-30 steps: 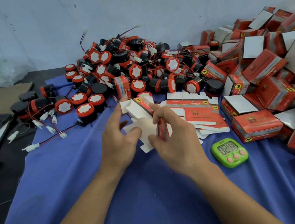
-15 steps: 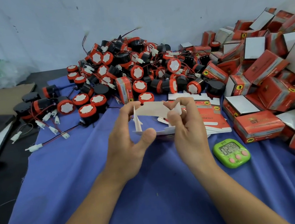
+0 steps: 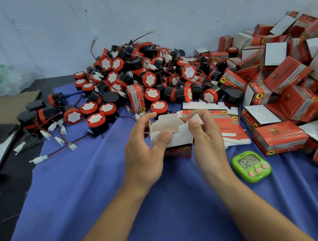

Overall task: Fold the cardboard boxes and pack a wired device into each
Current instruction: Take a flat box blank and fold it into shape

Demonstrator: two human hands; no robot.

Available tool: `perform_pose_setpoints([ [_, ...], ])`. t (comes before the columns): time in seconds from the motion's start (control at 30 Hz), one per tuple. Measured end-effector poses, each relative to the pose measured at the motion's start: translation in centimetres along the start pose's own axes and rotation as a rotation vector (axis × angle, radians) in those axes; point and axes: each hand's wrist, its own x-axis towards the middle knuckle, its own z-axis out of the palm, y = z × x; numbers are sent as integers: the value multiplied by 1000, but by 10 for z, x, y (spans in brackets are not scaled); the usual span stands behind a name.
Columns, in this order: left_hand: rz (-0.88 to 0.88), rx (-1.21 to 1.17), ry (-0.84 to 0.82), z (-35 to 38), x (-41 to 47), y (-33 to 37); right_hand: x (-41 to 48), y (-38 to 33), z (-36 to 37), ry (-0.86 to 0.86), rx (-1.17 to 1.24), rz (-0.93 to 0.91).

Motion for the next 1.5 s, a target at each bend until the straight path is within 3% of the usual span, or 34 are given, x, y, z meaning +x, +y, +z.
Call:
perform_pose_setpoints([
  [0.23, -178, -126, -64, 0, 6, -10, 4, -7, -4, -196, 171, 82],
  [0.47, -212, -135, -58, -1, 5, -12, 5, -5, -11, -286, 107, 77],
  [0.63, -198, -124, -61, 2, 0, -7, 14, -3, -16, -227, 256, 183],
  [0.83, -161, -96, -42, 6, -6, -2, 12, 3, -11, -388, 59, 165],
  [0.9, -157, -120, -68, 6, -7, -1, 13, 6, -12, -367, 73, 195],
  [1.07, -147, -433, -228, 3, -8, 3, 15, 6, -15, -218, 124, 263],
  [1.3, -170, -181, -208, 4, -6, 8, 13, 4, -10, -153, 168, 338],
  [1.5, -212, -377, -135, 8, -7, 11, 15, -1, -19, -277, 323, 443],
])
